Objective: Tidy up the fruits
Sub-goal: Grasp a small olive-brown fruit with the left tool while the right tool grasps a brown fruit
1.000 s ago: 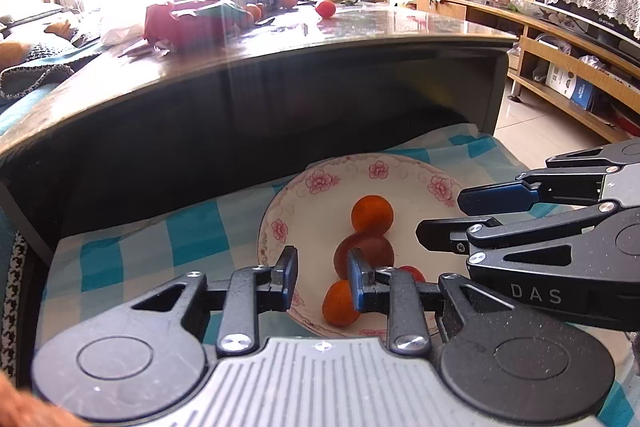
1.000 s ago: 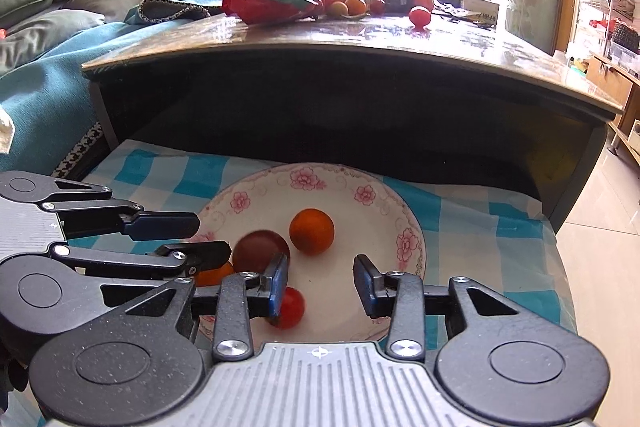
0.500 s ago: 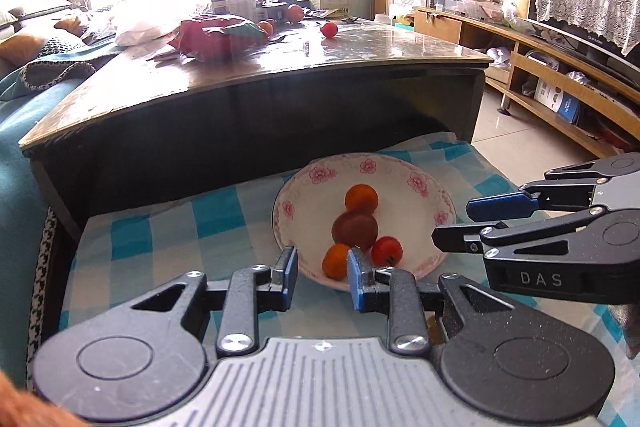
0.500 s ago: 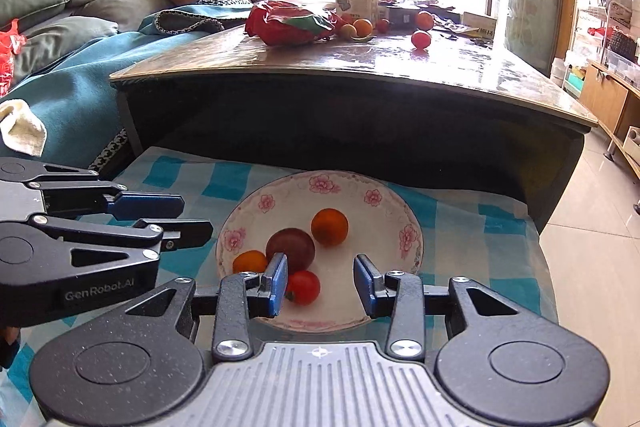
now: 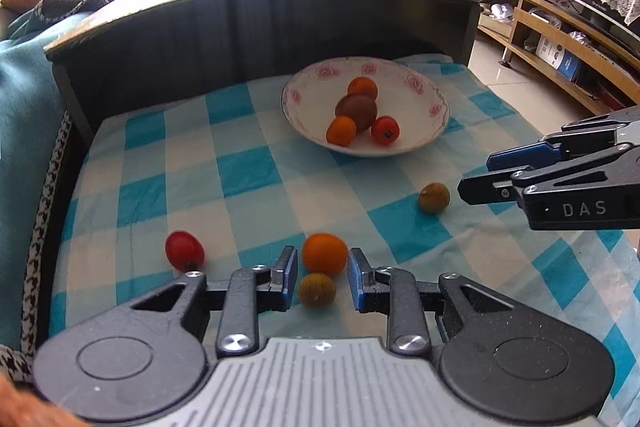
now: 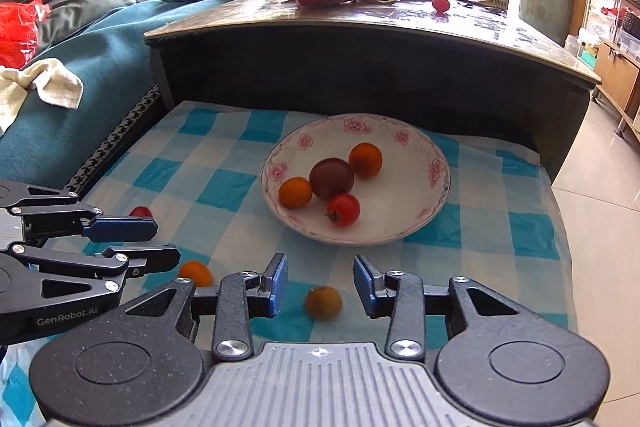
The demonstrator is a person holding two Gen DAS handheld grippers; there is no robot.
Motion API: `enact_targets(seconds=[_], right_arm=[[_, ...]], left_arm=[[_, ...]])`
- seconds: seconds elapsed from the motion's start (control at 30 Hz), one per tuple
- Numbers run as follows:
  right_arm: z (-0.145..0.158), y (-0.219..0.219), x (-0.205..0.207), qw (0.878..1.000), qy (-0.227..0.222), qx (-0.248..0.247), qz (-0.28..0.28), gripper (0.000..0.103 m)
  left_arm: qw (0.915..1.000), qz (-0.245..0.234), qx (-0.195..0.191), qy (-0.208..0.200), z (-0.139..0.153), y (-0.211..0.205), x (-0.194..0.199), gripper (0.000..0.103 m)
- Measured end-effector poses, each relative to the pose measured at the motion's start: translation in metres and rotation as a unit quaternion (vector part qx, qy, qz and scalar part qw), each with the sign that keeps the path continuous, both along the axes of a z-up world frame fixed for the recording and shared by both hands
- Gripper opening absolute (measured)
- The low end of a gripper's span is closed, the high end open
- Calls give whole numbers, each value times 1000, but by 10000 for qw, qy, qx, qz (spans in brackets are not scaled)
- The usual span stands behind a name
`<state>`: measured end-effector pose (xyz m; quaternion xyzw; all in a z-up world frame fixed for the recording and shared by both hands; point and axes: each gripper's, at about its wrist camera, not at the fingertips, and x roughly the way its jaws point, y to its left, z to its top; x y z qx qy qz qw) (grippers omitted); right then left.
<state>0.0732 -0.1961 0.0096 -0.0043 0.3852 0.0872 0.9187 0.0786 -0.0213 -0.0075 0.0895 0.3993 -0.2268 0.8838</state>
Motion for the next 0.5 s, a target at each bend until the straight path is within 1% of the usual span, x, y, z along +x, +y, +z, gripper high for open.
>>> enact_targets(seconds=[0.17,0.23,0.33,0.5], right_arm=[[-9,1,-10,9997,232,74,16,33],[-16,2,-7,9995,316,58,-13,33],[-24,0,-4,9991,413,81,-29,33],[-31,-1,5,9989,452,114,12,33]], left_arm=[[9997,9,65,218,-23,-1,0,36],[9998,14,160,135,-27,-2,1,37],[9997,95,78,194,-30,2,9,37],[9996,112,92,245,-37,4,13,37]])
